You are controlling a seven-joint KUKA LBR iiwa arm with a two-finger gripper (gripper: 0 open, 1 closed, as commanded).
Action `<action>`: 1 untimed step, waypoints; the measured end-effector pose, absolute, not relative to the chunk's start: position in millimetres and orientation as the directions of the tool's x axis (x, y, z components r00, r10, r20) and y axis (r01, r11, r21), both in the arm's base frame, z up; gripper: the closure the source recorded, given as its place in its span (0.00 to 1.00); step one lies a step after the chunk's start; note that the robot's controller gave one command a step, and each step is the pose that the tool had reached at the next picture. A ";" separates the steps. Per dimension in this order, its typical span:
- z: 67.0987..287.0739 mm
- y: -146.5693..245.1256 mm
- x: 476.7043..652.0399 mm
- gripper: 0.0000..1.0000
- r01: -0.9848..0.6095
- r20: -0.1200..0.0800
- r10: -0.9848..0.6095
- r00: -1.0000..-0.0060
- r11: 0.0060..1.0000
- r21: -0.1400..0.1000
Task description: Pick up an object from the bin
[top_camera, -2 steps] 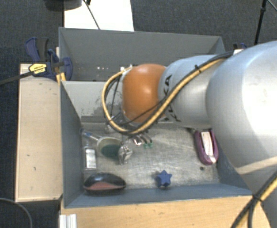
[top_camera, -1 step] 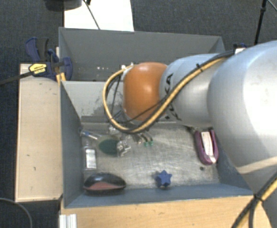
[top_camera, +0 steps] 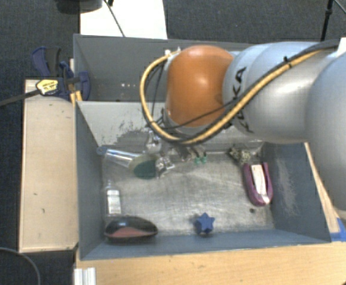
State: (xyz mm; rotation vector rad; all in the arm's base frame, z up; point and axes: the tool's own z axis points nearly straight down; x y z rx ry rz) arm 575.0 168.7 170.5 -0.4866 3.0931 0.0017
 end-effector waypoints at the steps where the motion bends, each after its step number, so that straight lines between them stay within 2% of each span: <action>1: 321.7 172.7 578.1 1.00 -0.359 -0.013 -0.359 -0.933 0.933 -0.001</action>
Offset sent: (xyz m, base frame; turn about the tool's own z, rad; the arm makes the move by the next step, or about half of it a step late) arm 0.0011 0.0035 0.1453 -0.0579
